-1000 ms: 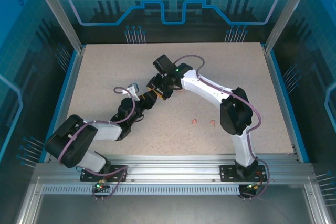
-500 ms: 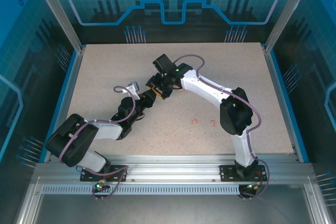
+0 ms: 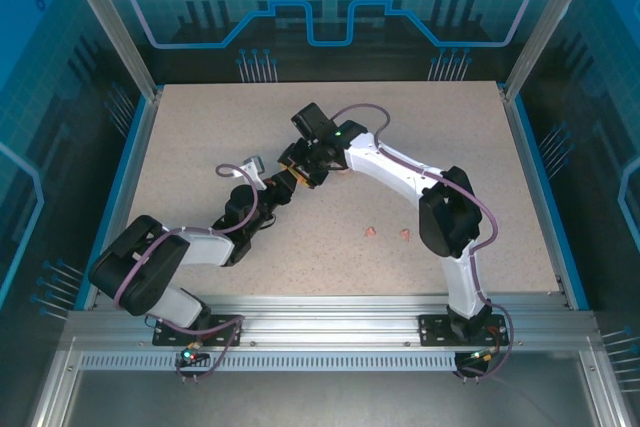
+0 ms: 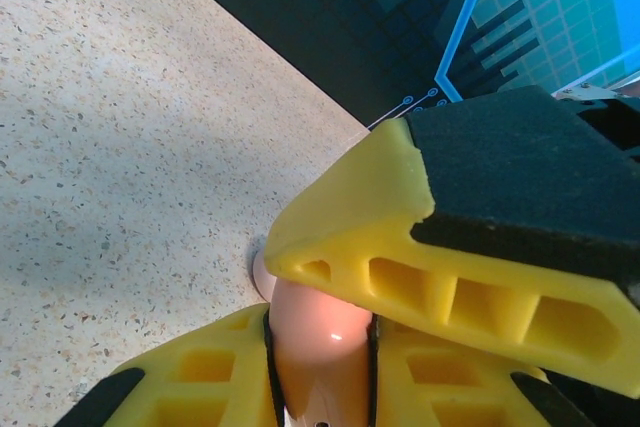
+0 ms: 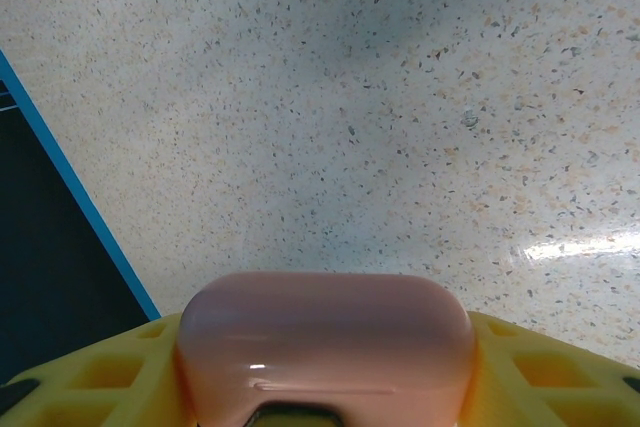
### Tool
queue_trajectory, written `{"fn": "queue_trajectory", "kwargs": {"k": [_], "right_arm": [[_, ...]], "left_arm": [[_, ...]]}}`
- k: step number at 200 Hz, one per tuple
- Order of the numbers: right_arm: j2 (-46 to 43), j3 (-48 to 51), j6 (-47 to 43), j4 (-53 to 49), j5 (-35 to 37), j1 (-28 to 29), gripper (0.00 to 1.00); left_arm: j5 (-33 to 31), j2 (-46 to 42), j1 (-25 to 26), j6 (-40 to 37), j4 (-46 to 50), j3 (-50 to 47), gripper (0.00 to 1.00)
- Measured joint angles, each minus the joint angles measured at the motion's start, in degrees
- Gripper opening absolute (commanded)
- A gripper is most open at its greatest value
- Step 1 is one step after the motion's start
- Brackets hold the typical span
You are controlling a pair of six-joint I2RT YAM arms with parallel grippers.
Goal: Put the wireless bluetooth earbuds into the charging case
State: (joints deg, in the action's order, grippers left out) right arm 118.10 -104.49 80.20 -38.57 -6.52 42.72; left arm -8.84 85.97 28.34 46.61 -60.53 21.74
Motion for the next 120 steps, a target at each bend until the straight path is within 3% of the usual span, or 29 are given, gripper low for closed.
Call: {"fn": "queue_trajectory", "kwargs": {"k": [16, 27, 66, 120], "right_arm": [[0.0, 0.1, 0.0, 0.1, -0.1, 0.0, 0.40], [0.0, 0.2, 0.2, 0.1, -0.4, 0.0, 0.40], [0.0, 0.3, 0.5, 0.5, -1.4, 0.2, 0.40], [-0.5, 1.7, 0.8, 1.9, -1.5, 0.1, 0.40]], "left_arm": [[0.0, 0.1, 0.0, -0.2, 0.0, 0.0, 0.36], [0.1, 0.3, 0.0, -0.1, 0.1, 0.0, 0.40], [1.5, 1.4, 0.0, -0.3, 0.2, 0.6, 0.33], [1.4, 1.4, 0.0, -0.2, 0.3, 0.7, 0.38]]}}
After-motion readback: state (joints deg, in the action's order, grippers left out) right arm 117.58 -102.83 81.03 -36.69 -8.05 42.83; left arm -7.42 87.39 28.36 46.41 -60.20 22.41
